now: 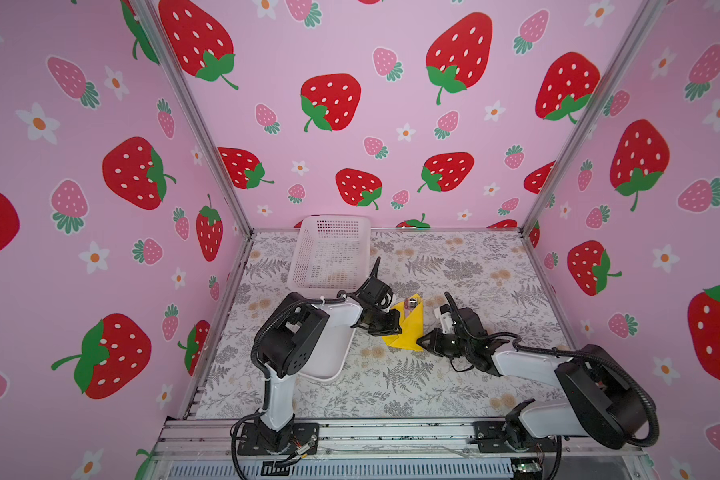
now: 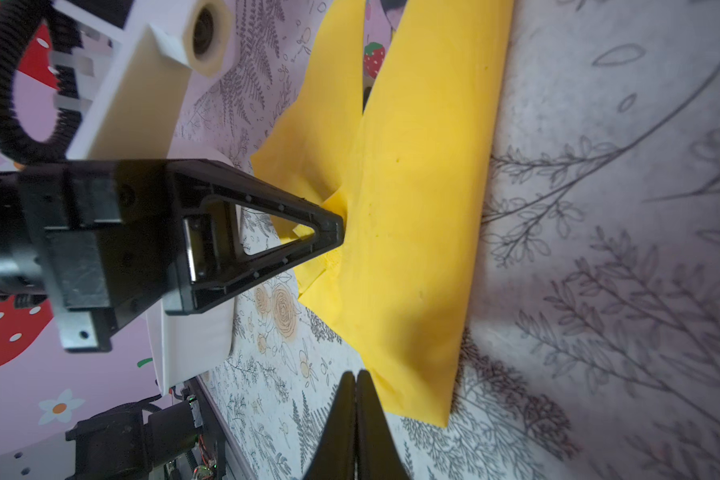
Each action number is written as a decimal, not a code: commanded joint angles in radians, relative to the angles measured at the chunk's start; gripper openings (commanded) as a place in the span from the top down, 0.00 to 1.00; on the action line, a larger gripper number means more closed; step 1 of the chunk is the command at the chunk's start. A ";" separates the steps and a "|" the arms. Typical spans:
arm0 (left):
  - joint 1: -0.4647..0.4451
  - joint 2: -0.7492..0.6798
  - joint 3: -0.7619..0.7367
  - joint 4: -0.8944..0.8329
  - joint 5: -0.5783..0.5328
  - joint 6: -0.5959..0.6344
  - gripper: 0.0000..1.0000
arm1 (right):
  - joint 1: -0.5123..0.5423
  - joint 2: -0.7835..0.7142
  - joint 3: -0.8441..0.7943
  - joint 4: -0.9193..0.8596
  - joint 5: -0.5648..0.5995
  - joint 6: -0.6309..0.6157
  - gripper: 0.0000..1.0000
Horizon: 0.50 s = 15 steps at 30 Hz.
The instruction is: Place the utensils on the paper napkin and roll it up
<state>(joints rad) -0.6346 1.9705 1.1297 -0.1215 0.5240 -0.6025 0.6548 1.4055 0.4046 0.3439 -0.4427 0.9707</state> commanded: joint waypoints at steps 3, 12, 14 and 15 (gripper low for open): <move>0.006 0.022 -0.012 -0.048 -0.039 -0.002 1.00 | 0.006 0.051 -0.027 0.001 0.010 -0.006 0.93; 0.006 0.022 -0.018 -0.046 -0.041 -0.002 1.00 | 0.006 0.030 -0.020 -0.012 0.020 -0.004 0.92; 0.006 0.022 -0.019 -0.045 -0.041 -0.001 1.00 | 0.006 0.001 -0.014 -0.011 0.017 -0.006 0.90; 0.006 0.024 -0.020 -0.044 -0.041 -0.002 1.00 | 0.006 -0.011 -0.008 -0.010 0.011 -0.007 0.89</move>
<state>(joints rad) -0.6346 1.9705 1.1297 -0.1215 0.5240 -0.6033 0.6548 1.4372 0.3870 0.3397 -0.4404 0.9703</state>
